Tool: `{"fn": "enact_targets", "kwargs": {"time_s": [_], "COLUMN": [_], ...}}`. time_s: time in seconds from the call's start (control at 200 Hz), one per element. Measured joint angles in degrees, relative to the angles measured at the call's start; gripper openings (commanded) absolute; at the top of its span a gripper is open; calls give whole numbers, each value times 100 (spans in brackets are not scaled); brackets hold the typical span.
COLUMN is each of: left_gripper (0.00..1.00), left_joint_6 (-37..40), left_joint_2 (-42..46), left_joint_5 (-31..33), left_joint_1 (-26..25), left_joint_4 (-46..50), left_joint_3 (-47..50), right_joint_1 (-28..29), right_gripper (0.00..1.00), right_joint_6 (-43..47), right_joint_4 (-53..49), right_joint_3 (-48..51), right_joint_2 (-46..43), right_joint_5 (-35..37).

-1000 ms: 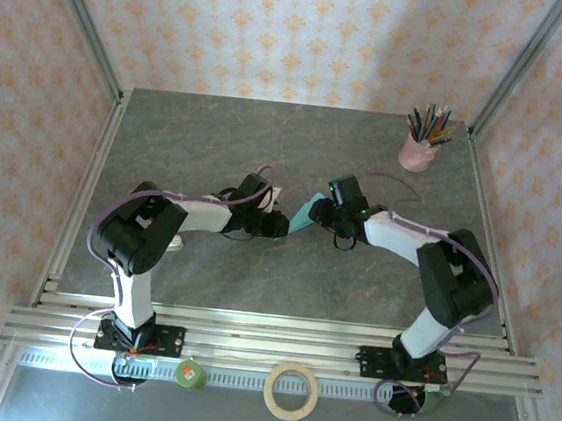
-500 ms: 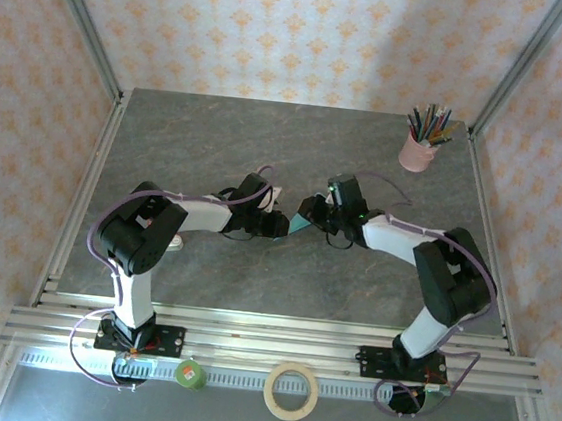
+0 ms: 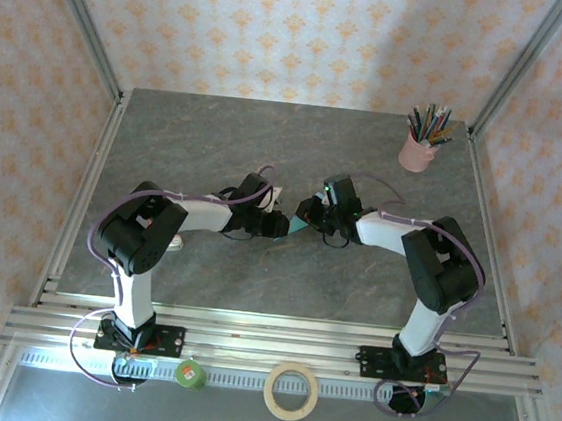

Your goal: Fold a paper plane with a square sheet of paper (pick it up from the middle)

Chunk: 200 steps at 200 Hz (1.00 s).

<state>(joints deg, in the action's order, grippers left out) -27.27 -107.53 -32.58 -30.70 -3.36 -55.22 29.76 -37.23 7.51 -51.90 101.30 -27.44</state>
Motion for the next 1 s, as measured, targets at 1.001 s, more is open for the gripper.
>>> {"fn": "enact_targets", "kwargs": {"time_s": [1.001], "left_gripper": [20], "left_joint_6": [39], "left_joint_2": [-46], "left_joint_5": [-57], "left_joint_1": [44], "left_joint_4": [39], "left_joint_3": [-24], "right_joint_1": [0], "right_gripper": [28], "right_joint_6": [92], "right_joint_4": [-109], "right_joint_3": [-223], "right_joint_2": [361], "right_joint_5": [136]}}
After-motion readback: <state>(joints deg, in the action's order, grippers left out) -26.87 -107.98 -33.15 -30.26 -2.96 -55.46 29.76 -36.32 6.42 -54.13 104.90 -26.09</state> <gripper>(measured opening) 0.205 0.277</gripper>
